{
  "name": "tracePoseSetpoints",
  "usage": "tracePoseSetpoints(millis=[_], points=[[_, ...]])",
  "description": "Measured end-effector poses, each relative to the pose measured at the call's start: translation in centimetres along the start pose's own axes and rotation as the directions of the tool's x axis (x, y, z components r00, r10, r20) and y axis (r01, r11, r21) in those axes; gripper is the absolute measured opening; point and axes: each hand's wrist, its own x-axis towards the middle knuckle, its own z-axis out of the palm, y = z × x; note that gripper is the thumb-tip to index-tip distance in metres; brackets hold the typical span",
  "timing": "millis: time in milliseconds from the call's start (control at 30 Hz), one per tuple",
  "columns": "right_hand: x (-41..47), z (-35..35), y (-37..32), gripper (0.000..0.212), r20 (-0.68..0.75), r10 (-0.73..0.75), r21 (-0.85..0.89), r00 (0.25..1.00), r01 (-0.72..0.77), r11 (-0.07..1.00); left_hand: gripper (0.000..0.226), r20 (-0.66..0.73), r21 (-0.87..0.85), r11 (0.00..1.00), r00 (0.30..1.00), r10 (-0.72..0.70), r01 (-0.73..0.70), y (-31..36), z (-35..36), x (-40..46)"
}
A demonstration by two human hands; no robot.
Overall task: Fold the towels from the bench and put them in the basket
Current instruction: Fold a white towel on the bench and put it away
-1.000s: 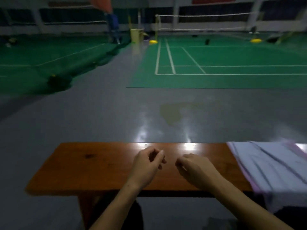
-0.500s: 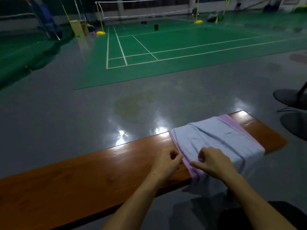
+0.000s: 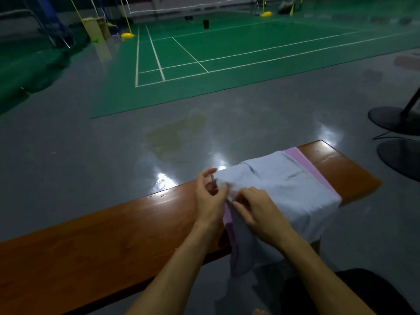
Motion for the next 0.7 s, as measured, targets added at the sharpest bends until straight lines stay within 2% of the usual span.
tracePoseSetpoints(millis=[67, 133, 233, 300, 433, 567, 700], points=[[0.3, -1.1, 1.0, 0.014, -0.087, 0.036, -0.025, 0.996, -0.038, 0.999, 0.037, -0.068, 0.018, 0.999, 0.997, 0.030, -0.029, -0.4, -1.2, 0.4], [0.6, -2.2, 2.5, 0.026, -0.145, 0.164, -0.144, 0.976, -0.184, 0.972, 0.032, -0.077, 0.050, 0.999, 0.997, -0.002, 0.006, -1.0, -2.4, 0.4], [0.8, -2.6, 4.6, 0.059, -0.103, 0.421, -0.294, 0.901, -0.432, 0.853, 0.032, -0.078, 0.241, 0.970, 0.996, 0.046, -0.026, -2.3, -4.2, 0.3], [0.8, -1.9, 5.6, 0.074, -0.046, 0.519, -0.341, 0.853, -0.502, 0.795, 0.036, -0.078, 0.355, 0.935, 0.996, 0.045, -0.014, -2.8, -5.4, 0.4], [0.7, -0.7, 6.3, 0.094, 0.009, 0.559, -0.375, 0.829, -0.515, 0.771, 0.045, -0.071, 0.498, 0.867, 0.997, 0.029, 0.010, -3.7, -8.2, 1.2], [0.5, -0.6, 6.7, 0.097, -0.023, 0.547, -0.326, 0.837, -0.523, 0.787, 0.047, -0.092, 0.589, 0.808, 0.993, 0.067, 0.000, -3.8, -12.4, 1.2], [0.6, -0.3, 7.5, 0.098, 0.033, 0.546, -0.420, 0.837, -0.484, 0.768, 0.048, -0.189, 0.706, 0.706, 0.976, 0.110, 0.057, -3.2, -18.8, 0.3]])
